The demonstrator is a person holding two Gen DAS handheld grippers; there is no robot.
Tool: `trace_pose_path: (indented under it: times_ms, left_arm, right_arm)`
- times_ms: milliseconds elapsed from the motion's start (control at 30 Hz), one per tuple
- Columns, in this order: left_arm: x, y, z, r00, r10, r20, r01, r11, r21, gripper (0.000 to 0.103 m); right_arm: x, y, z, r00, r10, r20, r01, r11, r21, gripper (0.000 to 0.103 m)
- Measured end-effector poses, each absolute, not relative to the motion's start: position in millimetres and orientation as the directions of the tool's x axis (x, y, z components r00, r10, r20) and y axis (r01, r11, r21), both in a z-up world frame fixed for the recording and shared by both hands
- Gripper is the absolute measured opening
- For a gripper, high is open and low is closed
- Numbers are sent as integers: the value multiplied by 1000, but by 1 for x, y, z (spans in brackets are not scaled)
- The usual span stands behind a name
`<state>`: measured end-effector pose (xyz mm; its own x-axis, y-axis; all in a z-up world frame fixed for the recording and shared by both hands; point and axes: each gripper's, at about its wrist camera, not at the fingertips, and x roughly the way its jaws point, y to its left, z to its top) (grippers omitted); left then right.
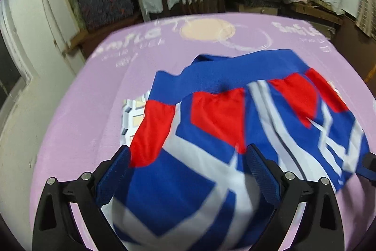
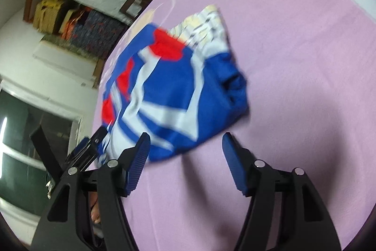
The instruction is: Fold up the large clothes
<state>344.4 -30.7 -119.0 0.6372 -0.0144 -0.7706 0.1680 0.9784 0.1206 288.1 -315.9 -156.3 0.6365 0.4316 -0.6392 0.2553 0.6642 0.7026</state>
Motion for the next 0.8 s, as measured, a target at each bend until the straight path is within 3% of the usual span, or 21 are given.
trace_pose_path:
  times_ms: [300, 433, 800]
  left_arm:
    - [381, -12, -143, 537, -130, -833, 137, 988, -66, 100]
    - [373, -17, -145, 579, -105, -808, 144, 989, -25, 100]
    - [374, -17, -145, 588, -119, -800, 148, 988, -38, 100]
  right_arm:
    - [312, -321, -158, 678, 407, -612, 309, 598, 740, 63]
    - [305, -303, -163, 677, 464, -572, 280, 555, 783, 60]
    - [336, -297, -161, 759, 315, -570, 320, 583, 747, 53]
